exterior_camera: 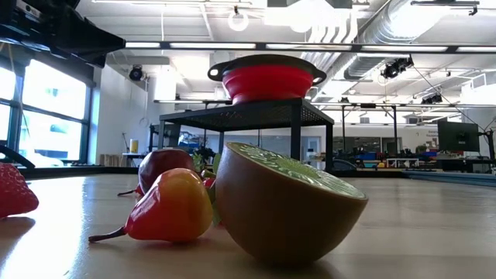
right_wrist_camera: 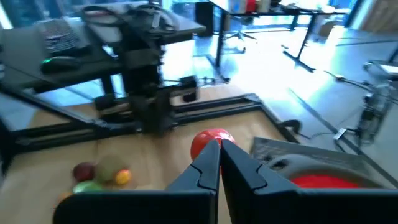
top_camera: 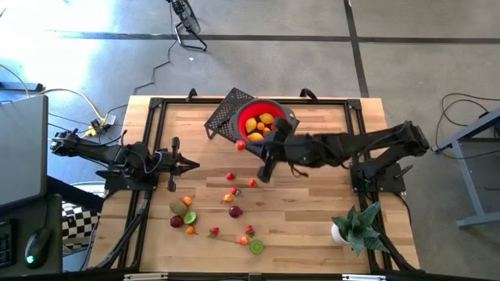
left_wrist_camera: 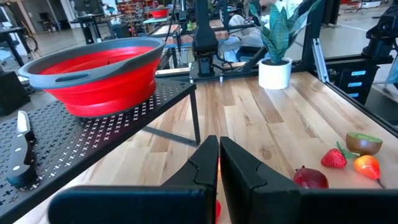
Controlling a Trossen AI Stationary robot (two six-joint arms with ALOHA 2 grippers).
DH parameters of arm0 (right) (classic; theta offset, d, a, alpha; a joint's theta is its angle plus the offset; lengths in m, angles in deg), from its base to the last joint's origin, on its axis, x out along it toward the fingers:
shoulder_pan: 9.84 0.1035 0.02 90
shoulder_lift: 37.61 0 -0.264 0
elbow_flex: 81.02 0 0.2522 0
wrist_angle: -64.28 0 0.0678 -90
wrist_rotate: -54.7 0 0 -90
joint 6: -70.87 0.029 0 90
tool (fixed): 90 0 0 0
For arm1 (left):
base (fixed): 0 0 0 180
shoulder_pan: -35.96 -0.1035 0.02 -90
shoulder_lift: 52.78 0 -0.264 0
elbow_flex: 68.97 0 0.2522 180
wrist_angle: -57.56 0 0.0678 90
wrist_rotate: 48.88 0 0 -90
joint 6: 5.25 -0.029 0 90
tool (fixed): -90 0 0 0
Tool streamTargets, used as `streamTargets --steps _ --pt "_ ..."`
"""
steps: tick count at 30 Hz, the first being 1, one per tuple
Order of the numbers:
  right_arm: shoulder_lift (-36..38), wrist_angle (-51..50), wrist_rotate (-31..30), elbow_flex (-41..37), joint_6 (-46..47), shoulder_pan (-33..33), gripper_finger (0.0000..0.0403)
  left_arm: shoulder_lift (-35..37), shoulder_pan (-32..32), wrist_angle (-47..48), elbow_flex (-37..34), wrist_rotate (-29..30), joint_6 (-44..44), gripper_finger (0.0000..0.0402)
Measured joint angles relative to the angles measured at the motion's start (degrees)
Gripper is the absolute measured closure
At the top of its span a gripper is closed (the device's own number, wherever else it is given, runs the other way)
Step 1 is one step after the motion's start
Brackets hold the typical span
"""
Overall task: Pick & Place Fruit
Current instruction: Put the pear into the strainer bowl on the shelf
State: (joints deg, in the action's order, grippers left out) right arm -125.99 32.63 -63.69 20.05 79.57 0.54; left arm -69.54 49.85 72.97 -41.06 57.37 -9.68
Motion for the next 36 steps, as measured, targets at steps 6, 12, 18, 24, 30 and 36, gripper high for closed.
streamTargets --steps 6,12,18,24,30,36 --pt "0.0 -6.0 0.5 2.1 -0.1 -7.8 0.04 0.0 0.0 0.0 0.0 0.0 0.0 0.039" --pt "-0.2 -12.4 7.0 2.2 3.3 -16.7 0.04 0.0 0.0 0.0 0.0 0.0 0.0 0.039" --pt "-1.9 -18.0 13.1 2.2 5.9 -22.6 0.04 0.0 0.0 0.0 0.0 0.0 -0.4 0.039" --pt "-5.6 -20.1 18.7 2.2 6.5 -25.1 0.04 0.0 0.0 0.0 0.0 0.0 -1.6 0.039" --pt "-9.2 -22.9 19.7 2.2 6.3 -25.7 0.04 0.0 0.0 0.0 0.0 0.0 -1.7 0.039" --pt "-10.2 -22.8 19.8 2.2 6.1 -25.8 0.04 0.0 0.0 0.0 0.0 0.0 -1.7 0.039"
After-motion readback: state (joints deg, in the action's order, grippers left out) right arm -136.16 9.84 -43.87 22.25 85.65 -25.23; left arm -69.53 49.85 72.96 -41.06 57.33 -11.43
